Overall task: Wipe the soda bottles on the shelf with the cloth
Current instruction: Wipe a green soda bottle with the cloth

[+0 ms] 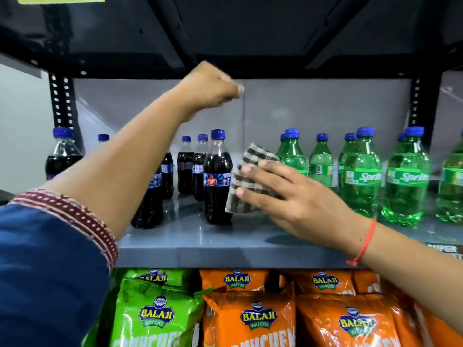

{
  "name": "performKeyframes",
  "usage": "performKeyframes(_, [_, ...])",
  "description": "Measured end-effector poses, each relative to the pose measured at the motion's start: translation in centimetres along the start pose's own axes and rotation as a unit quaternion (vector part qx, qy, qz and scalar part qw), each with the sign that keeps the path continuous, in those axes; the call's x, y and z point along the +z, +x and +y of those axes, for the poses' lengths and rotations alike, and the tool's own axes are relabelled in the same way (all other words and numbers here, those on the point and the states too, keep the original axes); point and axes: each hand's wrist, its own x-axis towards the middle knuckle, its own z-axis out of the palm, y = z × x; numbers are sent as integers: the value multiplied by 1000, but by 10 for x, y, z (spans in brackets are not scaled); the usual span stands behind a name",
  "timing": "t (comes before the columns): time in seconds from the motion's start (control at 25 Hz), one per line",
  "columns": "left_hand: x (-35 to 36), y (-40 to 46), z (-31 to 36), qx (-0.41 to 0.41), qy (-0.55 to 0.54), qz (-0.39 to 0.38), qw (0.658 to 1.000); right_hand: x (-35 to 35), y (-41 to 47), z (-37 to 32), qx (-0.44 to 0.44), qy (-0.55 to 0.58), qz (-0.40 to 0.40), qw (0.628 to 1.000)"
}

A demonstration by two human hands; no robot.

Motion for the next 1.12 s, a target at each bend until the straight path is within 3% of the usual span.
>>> performKeyframes(0.12, [44,-2,32,41,-45,-34,998,-13,-14,23,33,-44,-3,998])
performKeyframes(0.28, [97,7,27,-34,-74,-104,991,-4,-29,38,61,-66,-29,995])
performKeyframes(0.48, [111,9,14,-83,-136,-171,972,13,-44,46,-57,-150,-84,984])
performKeyframes(0.6, [108,10,13,-81,-140,-177,971,15,-33,58,11,-141,-58,988])
performKeyframes(0.76, [108,10,11,-86,-152,-186,967,22,-39,48,-120,-162,-104,974])
performKeyframes(0.92, [109,10,10,-83,-158,-174,968,18,-25,60,-6,-147,-82,986])
performKeyframes(1.04, [107,9,8,-92,-161,-177,967,26,-37,47,-119,-147,-105,976])
performKeyframes(1.12, [107,9,8,-92,-168,-173,966,19,-30,57,-86,-146,-97,981])
